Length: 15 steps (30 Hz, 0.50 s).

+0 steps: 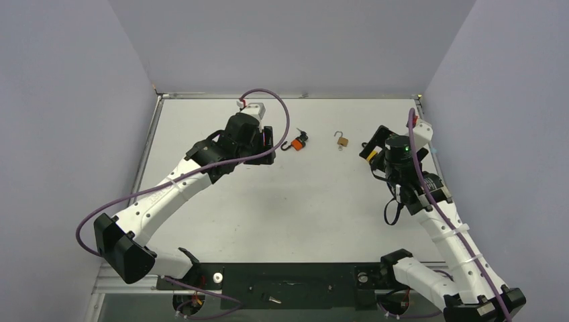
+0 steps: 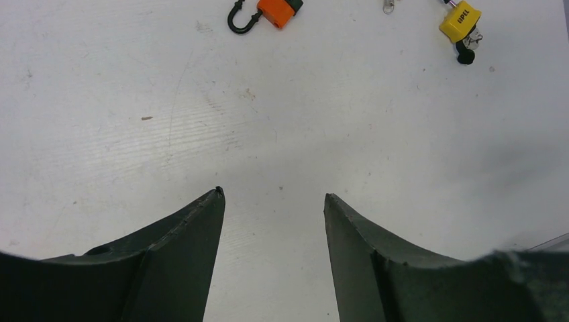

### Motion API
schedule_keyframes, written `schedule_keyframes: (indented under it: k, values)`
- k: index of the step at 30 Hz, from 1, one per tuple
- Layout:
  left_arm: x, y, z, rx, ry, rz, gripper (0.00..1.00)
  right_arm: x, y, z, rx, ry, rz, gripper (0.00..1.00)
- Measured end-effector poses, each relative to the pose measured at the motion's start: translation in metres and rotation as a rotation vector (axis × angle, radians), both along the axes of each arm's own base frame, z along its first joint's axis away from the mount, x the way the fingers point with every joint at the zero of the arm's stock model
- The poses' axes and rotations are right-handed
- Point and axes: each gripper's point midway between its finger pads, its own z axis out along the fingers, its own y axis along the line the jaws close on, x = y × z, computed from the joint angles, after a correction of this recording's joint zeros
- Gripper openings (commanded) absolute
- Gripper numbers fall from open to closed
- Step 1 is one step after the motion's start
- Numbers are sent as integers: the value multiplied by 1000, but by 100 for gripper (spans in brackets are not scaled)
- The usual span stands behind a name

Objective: Lock with the key
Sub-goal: Pick up the lock from the center of the board.

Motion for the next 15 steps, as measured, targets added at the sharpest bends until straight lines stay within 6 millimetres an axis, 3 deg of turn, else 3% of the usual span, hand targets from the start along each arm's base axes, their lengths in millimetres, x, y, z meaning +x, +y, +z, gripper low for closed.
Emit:
schedule_keyframes:
  k: [6, 15]
  values:
    - [-1, 1, -1, -2, 14, -7, 56, 8, -4, -15, -25, 49, -40, 93]
    - [1, 10, -5, 0, 43, 7, 56, 29, -25, -62, -84, 200, -134, 92]
